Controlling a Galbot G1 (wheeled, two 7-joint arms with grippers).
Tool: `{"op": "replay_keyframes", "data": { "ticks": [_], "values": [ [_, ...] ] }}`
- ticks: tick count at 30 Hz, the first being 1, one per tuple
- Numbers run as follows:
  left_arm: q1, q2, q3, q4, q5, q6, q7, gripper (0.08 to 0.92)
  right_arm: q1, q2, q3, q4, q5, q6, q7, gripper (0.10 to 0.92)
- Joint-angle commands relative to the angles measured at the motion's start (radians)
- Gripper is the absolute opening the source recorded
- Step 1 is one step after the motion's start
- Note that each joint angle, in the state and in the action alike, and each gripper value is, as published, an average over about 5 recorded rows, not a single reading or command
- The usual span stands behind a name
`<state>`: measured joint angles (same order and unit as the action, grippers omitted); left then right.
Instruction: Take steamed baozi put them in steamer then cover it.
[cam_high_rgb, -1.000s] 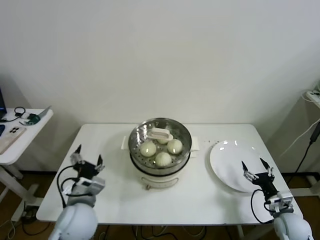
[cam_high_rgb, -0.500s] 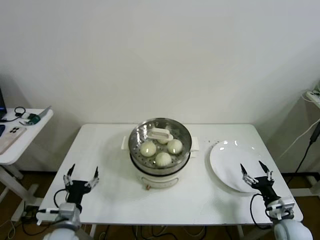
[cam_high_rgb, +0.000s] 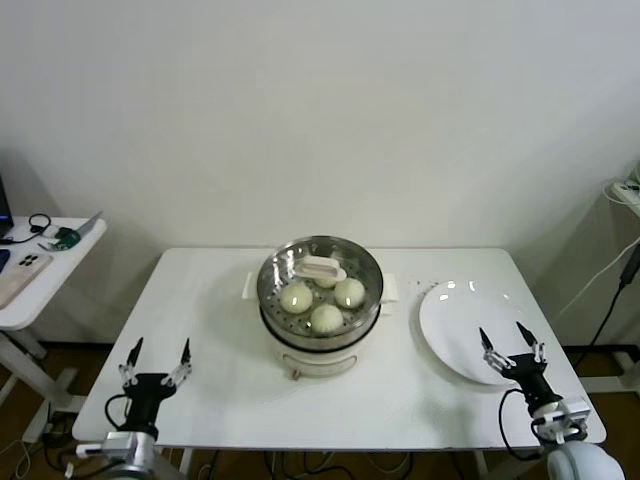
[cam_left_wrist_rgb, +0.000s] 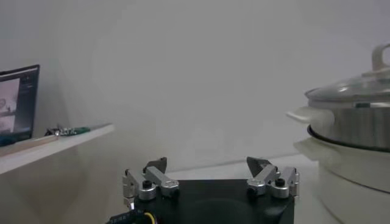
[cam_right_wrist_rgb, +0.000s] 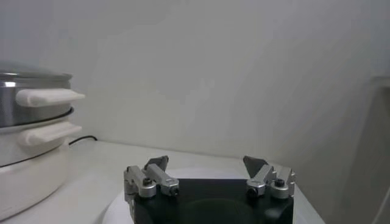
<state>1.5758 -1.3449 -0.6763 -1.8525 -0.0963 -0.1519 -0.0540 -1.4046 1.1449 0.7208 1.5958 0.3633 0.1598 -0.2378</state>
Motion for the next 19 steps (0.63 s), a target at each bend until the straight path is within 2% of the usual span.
{"op": "replay_keyframes", "data": {
  "ticks": [1, 19],
  "values": [
    [0.018, -0.014, -0.016, 0.021, -0.024, -0.075, 0.014, 0.823, -0.011, 0.004, 0.003, 0.004, 0.005, 0.008, -0.005, 0.823],
    [0.013, -0.015, -0.018, 0.002, -0.023, -0.06, 0.026, 0.823, -0.013, 0.006, 0.009, 0.004, -0.006, 0.018, -0.014, 0.823]
  ]
}}
